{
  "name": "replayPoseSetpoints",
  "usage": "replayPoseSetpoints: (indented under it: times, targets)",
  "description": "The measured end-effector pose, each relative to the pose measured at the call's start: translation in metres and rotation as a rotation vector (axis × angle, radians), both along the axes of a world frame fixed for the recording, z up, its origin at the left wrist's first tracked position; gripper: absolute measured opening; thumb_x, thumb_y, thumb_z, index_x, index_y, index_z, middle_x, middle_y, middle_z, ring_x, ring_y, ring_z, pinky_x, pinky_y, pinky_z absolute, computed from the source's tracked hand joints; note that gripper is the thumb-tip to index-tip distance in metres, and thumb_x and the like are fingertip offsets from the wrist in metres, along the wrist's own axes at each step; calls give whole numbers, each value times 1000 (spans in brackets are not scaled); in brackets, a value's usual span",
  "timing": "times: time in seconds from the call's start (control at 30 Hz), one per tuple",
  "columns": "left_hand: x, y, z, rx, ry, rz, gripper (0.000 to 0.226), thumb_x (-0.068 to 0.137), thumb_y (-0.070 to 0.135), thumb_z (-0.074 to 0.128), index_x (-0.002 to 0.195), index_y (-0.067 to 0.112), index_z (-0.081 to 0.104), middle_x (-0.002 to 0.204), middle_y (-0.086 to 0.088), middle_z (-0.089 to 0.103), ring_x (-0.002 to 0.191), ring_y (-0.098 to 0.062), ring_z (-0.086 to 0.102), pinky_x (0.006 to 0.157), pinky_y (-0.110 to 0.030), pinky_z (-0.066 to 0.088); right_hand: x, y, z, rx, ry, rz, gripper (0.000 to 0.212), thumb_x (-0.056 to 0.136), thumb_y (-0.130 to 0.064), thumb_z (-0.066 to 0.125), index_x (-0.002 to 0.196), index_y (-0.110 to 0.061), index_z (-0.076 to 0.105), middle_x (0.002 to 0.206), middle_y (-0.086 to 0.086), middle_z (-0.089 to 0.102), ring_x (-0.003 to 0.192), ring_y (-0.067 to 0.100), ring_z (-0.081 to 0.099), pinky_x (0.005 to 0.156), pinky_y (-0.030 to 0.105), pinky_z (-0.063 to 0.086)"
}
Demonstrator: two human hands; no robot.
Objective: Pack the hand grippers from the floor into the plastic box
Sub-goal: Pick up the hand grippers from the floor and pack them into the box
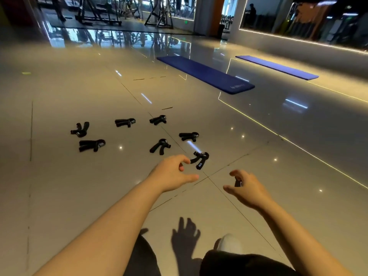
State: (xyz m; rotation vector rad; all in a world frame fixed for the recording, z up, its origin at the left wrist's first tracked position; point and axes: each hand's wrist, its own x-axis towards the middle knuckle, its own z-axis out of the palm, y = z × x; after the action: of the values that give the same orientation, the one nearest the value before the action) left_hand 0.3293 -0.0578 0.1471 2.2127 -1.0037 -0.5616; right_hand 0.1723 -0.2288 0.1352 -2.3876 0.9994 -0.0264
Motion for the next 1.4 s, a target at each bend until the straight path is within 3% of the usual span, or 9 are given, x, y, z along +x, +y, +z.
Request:
replayPoseSetpoints:
  times: [0.33,0.5,0.67,0.77,0.87,0.97,1.1,1.23,1.4]
  targets:
    - [81,-165,-60,240,-167,-180,74,76,58,65,139,29,39,137,2,46,121,-15,46,99,-38,43,28,-155,-77,70,112,-151,67,81,-43,67,138,-25,38,138,6,43,121,26,47,99,44,43]
    - [125,-210,-153,175,-138,-69,72,80,54,64,141,28,35,140,3,42,124,-14,43,98,-30,38,66,-206,-164,97,292,-184,73,82,-51,61,144,-30,27,148,6,31,127,32,41,100,48,41]
    - [155,-260,-251,257,-161,-30,76,81,52,63,144,28,27,145,1,33,132,-21,33,105,-40,36,75,-251,-251,135,408,-364,77,84,-54,56,146,-32,17,145,12,28,127,37,36,99,50,40]
    - [172,-289,-303,239,-289,-66,76,79,61,58,139,19,36,128,-12,48,111,-30,52,87,-46,52,77,-273,-288,185,437,-472,83,81,-60,57,146,-30,14,141,15,30,127,38,36,99,51,39]
    - [190,-314,-349,293,-302,-20,83,78,70,45,136,10,43,111,-24,54,87,-38,56,70,-46,55,77,-283,-311,203,480,-453,87,78,-65,56,145,-29,14,142,11,32,128,37,36,99,51,40]
    - [195,-335,-362,382,-339,-12,88,75,73,45,141,16,37,124,-26,47,106,-42,51,85,-48,50,79,-286,-323,142,533,-393,86,77,-68,55,143,-24,20,136,8,40,122,33,43,92,47,44]
    - [196,-343,-371,418,-293,11,71,84,56,54,143,26,29,144,-16,28,131,-32,28,108,-44,30,88,-295,-325,105,533,-402,72,77,-62,61,127,-18,32,113,11,52,103,33,54,75,39,46]
    - [196,-338,-377,357,-301,1,57,85,43,59,135,24,38,138,-16,30,126,-32,28,102,-40,32,94,-296,-327,45,623,-354,78,71,-64,67,120,-17,29,108,7,50,97,28,56,68,34,44]
    - [181,-329,-366,251,-108,80,59,75,34,74,125,22,45,114,-8,40,98,-17,35,84,-26,32,89,-288,-328,-22,592,-309,72,78,-52,64,128,-14,29,107,7,51,94,26,55,68,33,44]
